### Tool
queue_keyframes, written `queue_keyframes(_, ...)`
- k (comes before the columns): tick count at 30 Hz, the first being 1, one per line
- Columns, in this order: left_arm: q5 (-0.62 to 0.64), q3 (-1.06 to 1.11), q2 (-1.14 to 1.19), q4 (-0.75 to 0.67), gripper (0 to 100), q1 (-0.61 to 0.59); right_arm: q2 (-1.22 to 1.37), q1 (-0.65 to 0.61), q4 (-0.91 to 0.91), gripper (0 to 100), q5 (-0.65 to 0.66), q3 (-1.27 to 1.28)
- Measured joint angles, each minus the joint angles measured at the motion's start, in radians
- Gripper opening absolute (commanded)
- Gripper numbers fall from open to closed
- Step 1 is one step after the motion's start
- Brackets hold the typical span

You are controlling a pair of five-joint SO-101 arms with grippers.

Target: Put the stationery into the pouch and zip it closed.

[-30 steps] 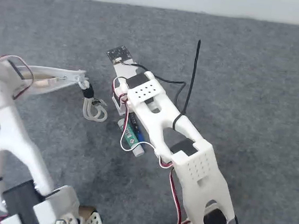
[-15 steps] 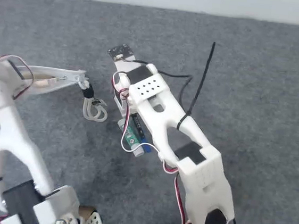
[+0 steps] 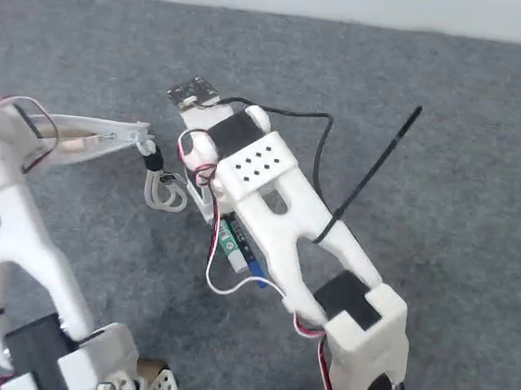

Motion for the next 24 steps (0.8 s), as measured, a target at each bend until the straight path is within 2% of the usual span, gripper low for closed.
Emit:
queue_keyframes(11,0.0,0.0,0.0,0.0,1,0.0,-0.187,-0.055,0.049,0.6,0.0,0.006)
queue_keyframes(16,0.0,0.0,0.0,0.0,1,0.0,-0.347,-0.1,0.035,0.6,0.0,0.114)
queue_keyframes(20,0.0,0.0,0.0,0.0,1,0.009,-0.496,-0.133,-0.089,0.6,0.0,0.282)
queue_keyframes(24,0.0,0.0,0.0,0.0,1,0.023,-0.629,-0.133,-0.304,0.6,0.0,0.488)
